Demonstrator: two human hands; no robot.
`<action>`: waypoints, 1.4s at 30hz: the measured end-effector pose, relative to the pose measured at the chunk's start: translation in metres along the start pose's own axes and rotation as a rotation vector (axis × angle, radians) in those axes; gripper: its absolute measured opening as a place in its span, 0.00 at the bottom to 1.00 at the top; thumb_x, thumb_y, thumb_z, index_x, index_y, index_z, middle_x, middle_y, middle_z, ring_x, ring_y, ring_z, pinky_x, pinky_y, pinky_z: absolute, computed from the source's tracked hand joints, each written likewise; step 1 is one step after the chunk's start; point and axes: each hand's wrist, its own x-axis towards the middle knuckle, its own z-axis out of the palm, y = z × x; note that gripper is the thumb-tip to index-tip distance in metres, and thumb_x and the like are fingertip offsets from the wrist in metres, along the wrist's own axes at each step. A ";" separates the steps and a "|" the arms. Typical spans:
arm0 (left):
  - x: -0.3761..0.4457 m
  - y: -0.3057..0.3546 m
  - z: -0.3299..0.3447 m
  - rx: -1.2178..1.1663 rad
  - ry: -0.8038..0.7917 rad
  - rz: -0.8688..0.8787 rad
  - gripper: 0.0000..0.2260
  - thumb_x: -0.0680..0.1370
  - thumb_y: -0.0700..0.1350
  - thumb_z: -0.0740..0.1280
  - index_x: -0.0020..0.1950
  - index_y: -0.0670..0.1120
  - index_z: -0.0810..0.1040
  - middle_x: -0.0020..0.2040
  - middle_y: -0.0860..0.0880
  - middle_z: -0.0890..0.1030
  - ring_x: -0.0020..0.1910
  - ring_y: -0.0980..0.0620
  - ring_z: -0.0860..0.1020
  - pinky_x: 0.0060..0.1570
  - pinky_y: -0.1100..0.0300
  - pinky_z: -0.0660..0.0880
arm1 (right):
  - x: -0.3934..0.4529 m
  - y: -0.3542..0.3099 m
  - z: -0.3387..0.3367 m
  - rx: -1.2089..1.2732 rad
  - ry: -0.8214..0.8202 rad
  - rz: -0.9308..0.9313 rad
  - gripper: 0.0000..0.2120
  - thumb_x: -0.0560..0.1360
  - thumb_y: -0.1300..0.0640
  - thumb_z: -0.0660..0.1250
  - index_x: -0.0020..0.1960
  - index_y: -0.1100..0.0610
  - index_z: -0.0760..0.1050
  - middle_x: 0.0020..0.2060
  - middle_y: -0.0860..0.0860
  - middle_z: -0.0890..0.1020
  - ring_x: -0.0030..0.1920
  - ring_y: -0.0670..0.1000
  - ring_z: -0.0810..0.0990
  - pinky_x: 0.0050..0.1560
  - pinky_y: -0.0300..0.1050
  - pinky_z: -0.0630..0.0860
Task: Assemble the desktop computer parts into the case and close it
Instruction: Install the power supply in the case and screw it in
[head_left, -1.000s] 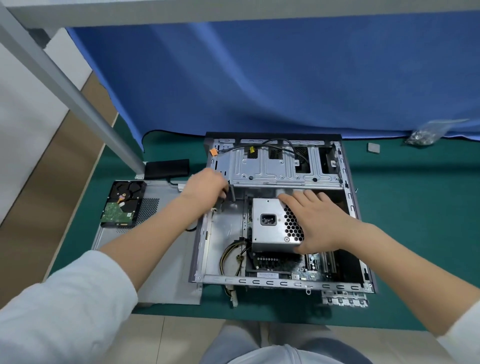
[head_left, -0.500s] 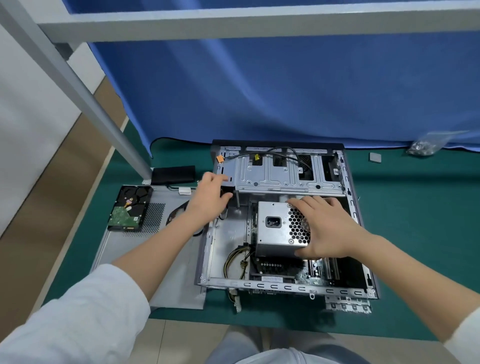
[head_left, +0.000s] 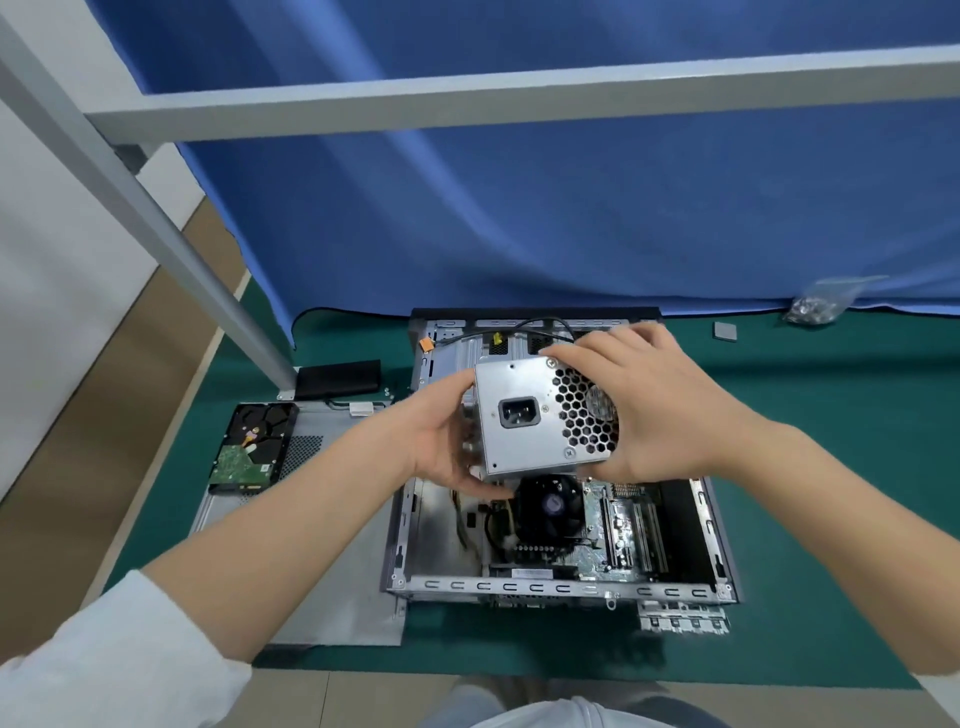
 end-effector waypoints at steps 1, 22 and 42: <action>-0.003 0.003 0.003 -0.010 0.015 0.002 0.22 0.72 0.58 0.67 0.60 0.46 0.75 0.66 0.42 0.76 0.59 0.37 0.76 0.48 0.36 0.76 | 0.000 0.000 -0.005 0.001 0.027 -0.007 0.48 0.57 0.32 0.68 0.72 0.52 0.63 0.59 0.46 0.73 0.58 0.50 0.70 0.65 0.49 0.58; -0.070 0.028 0.036 -0.236 0.072 0.309 0.28 0.64 0.58 0.73 0.58 0.45 0.75 0.41 0.45 0.79 0.33 0.43 0.81 0.37 0.49 0.78 | -0.003 0.005 -0.056 -0.164 0.520 -0.232 0.38 0.65 0.40 0.70 0.70 0.56 0.67 0.58 0.52 0.77 0.55 0.56 0.76 0.67 0.59 0.62; -0.077 0.021 0.025 0.183 -0.012 0.904 0.30 0.60 0.58 0.70 0.57 0.44 0.78 0.51 0.43 0.79 0.47 0.44 0.77 0.49 0.51 0.75 | 0.008 0.033 -0.057 1.690 -0.261 0.449 0.21 0.64 0.38 0.74 0.51 0.49 0.83 0.53 0.52 0.84 0.51 0.53 0.84 0.43 0.45 0.80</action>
